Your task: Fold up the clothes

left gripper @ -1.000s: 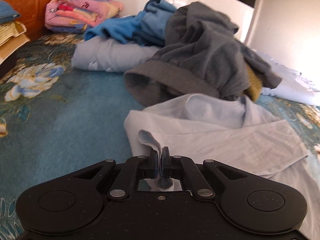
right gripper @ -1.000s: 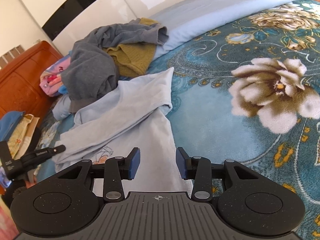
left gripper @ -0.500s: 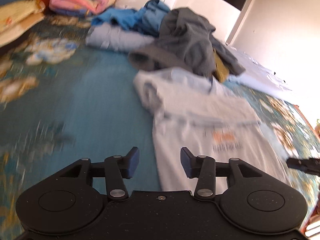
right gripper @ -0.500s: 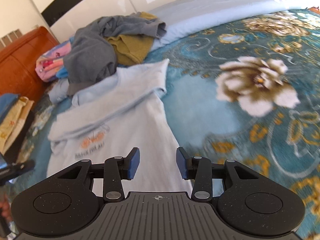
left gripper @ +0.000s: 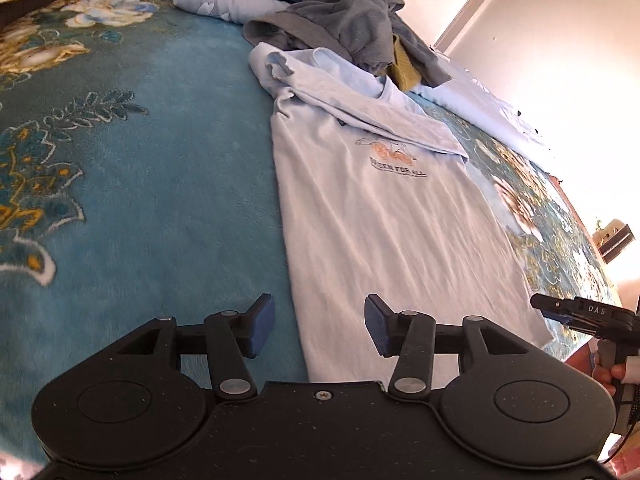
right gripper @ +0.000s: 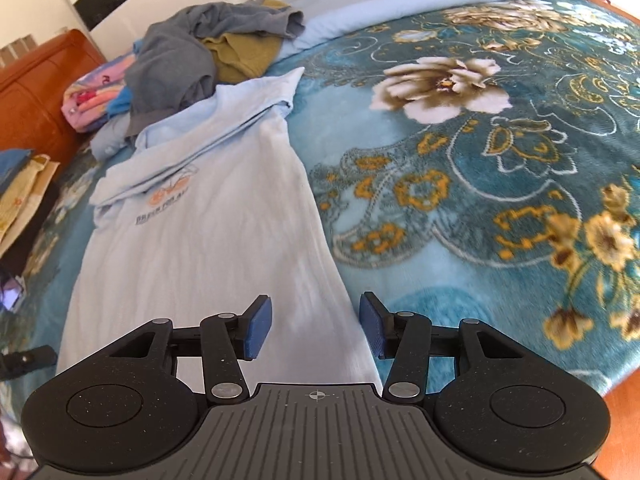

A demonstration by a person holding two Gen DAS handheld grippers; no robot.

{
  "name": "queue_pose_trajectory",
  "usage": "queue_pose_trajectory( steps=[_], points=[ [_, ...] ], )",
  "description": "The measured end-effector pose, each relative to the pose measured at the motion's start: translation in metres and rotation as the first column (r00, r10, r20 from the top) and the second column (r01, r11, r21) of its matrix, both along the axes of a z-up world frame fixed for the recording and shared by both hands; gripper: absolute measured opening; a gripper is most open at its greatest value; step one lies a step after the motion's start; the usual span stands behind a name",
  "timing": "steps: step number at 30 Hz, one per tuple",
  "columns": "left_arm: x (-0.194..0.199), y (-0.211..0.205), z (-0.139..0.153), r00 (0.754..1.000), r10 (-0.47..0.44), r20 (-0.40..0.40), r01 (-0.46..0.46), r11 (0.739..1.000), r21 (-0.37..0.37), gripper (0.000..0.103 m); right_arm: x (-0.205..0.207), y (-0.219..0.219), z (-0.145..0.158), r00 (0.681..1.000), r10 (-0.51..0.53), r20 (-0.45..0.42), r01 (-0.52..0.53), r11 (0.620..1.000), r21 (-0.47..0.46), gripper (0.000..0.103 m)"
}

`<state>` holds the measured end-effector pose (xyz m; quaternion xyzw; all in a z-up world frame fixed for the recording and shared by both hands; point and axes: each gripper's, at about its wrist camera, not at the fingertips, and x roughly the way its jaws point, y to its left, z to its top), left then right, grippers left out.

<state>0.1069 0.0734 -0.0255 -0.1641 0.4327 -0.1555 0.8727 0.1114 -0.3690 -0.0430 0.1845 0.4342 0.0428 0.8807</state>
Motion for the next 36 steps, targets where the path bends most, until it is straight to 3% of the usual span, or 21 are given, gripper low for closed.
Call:
queue_pose_trajectory(
  steps=[12,17,21,25,29,31,33,34,35,36],
  points=[
    [-0.036,-0.020,-0.008,0.996,-0.027,-0.088,0.027,1.000,0.001,0.049,-0.039,-0.024,-0.015,0.999,-0.031,0.029,0.027,0.992,0.125,0.048],
    [-0.039,-0.020,-0.013,0.996,-0.013,-0.085,0.009,0.999,-0.049,0.056,-0.043,-0.029,-0.018,0.999,-0.012,0.040,0.004,0.983,0.183,0.047],
    [-0.045,-0.022,-0.016,0.999,0.009,-0.048,-0.011,0.998,-0.058,0.055,-0.043,-0.030,-0.021,0.999,-0.020,0.040,0.011,0.975,0.220,0.035],
    [-0.047,-0.025,-0.016,0.999,0.020,-0.024,-0.021,0.999,-0.047,0.029,-0.041,-0.027,-0.026,0.998,-0.046,0.043,0.034,0.970,0.242,0.034],
    [-0.045,-0.022,-0.019,0.999,0.028,-0.035,-0.030,0.996,-0.084,0.029,-0.034,-0.026,-0.026,0.997,-0.066,0.039,0.053,0.966,0.253,0.034],
    [-0.044,-0.022,-0.020,0.999,0.031,-0.036,-0.034,0.995,-0.092,0.029,-0.031,-0.025,-0.027,0.997,-0.071,0.034,0.060,0.966,0.252,0.028],
    [-0.042,-0.022,-0.021,0.999,0.036,-0.032,-0.039,0.995,-0.093,0.028,-0.030,-0.026,-0.028,0.997,-0.076,0.027,0.066,0.963,0.262,0.009],
    [-0.042,-0.022,-0.021,0.999,0.039,-0.030,-0.042,0.995,-0.088,0.018,-0.030,-0.028,-0.029,0.997,-0.076,0.023,0.067,0.959,0.274,0.007],
    [-0.041,-0.022,-0.021,0.999,0.043,-0.028,-0.045,0.996,-0.083,0.000,-0.030,-0.029,-0.029,0.997,-0.076,0.022,0.066,0.955,0.290,0.006],
    [-0.042,-0.021,-0.020,0.999,0.042,-0.016,-0.044,0.995,-0.094,0.000,-0.031,-0.031,-0.028,0.997,-0.077,0.029,0.065,0.951,0.302,0.005]
  ],
)
